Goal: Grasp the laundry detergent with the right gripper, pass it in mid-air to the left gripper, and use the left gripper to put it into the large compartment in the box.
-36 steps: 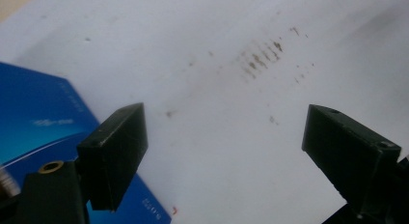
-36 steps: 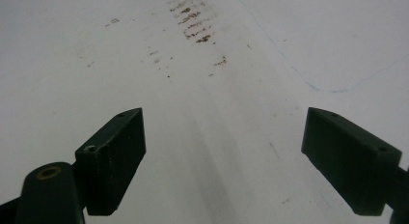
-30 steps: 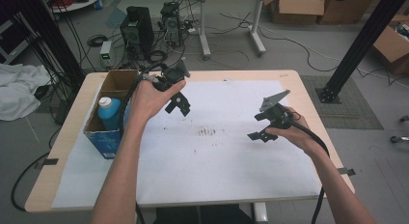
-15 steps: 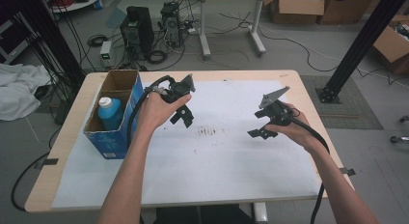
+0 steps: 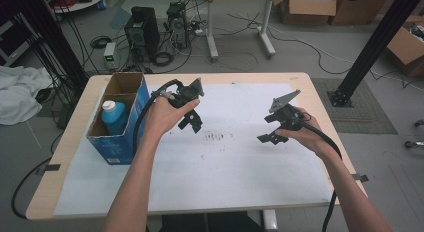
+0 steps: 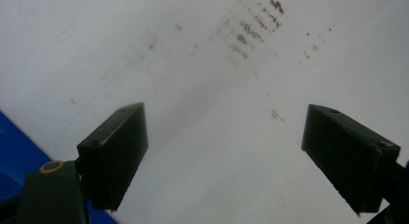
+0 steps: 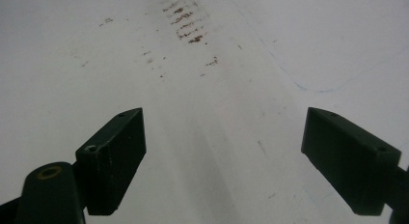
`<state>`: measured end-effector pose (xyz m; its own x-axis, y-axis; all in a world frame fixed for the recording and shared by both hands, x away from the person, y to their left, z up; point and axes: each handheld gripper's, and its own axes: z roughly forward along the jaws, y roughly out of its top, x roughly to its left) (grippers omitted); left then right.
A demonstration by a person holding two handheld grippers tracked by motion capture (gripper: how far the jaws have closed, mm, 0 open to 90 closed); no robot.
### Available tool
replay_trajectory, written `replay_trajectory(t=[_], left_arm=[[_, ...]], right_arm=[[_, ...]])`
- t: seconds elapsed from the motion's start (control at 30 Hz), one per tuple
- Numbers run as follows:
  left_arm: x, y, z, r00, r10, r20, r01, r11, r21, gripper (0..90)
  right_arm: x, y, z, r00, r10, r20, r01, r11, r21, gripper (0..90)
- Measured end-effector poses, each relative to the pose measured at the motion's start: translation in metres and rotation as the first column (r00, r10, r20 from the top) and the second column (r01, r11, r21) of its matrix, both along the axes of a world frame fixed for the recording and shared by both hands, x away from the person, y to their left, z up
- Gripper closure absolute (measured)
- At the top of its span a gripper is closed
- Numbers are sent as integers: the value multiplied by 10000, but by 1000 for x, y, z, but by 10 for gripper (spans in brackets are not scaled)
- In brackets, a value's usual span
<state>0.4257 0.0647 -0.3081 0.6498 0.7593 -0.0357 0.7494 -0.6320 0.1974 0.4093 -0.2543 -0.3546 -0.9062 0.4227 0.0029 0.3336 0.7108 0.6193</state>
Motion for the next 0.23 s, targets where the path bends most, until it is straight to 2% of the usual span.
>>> replay_trajectory(t=[0.23], left_arm=[[-1, -1, -3, 10000, -70, 40, 70, 10000, -34, 172]], right_arm=[[-1, 1, 1, 10000, -11, -27, 12, 10000, 79, 155]])
